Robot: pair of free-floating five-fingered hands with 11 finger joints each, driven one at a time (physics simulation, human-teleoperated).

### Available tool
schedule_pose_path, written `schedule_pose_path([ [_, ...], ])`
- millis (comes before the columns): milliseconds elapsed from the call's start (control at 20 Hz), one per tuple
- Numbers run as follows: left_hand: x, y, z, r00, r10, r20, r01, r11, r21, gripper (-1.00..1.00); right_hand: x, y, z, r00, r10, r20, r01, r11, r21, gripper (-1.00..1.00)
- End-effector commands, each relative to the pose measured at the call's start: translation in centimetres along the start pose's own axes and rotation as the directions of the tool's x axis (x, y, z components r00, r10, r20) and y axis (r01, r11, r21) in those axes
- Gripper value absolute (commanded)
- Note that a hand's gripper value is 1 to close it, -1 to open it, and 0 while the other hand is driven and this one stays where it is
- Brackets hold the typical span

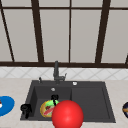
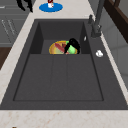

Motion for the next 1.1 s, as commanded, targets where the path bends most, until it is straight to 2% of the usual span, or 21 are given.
schedule_pose_path([
  [0,0.0,0.0,0.0,1.0000,0.000,0.000,0.000,1.0000,0.000,0.00,0.4,1.2,-1.2,1.000,0.009,0.010,-0.009,1.000,0.001,1.00],
  [300,0.0,0.0,0.0,1.0000,0.000,0.000,0.000,1.0000,0.000,0.00,0.4,-1.7,-2.1,0.996,-0.074,-0.039,0.076,0.995,0.066,1.00],
  [450,0.0,0.0,0.0,1.0000,0.000,0.000,0.000,1.0000,0.000,0.00,0.1,-3.0,-2.0,0.995,-0.090,-0.040,0.094,0.989,0.110,1.00],
  [550,0.0,0.0,0.0,1.0000,0.000,0.000,0.000,1.0000,0.000,0.00,0.3,-3.1,-2.0,0.993,-0.107,-0.058,0.113,0.987,0.110,1.00],
  [700,0.0,0.0,0.0,1.0000,0.000,0.000,0.000,1.0000,0.000,0.00,-0.4,-3.7,-1.3,0.993,-0.106,-0.050,0.110,0.991,0.078,1.00],
  [750,0.0,0.0,0.0,1.0000,0.000,0.000,0.000,1.0000,0.000,0.00,-0.5,-3.9,-1.2,0.992,-0.116,-0.051,0.120,0.989,0.089,1.00],
  [850,0.0,0.0,0.0,1.0000,0.000,0.000,0.000,1.0000,0.000,0.00,-0.4,-5.1,-1.8,0.990,-0.131,-0.044,0.136,0.978,0.157,1.00],
  [1050,0.0,0.0,0.0,1.0000,0.000,0.000,0.000,1.0000,0.000,0.00,-0.5,-6.7,-2.4,0.989,-0.142,-0.027,0.144,0.947,0.286,1.00],
])
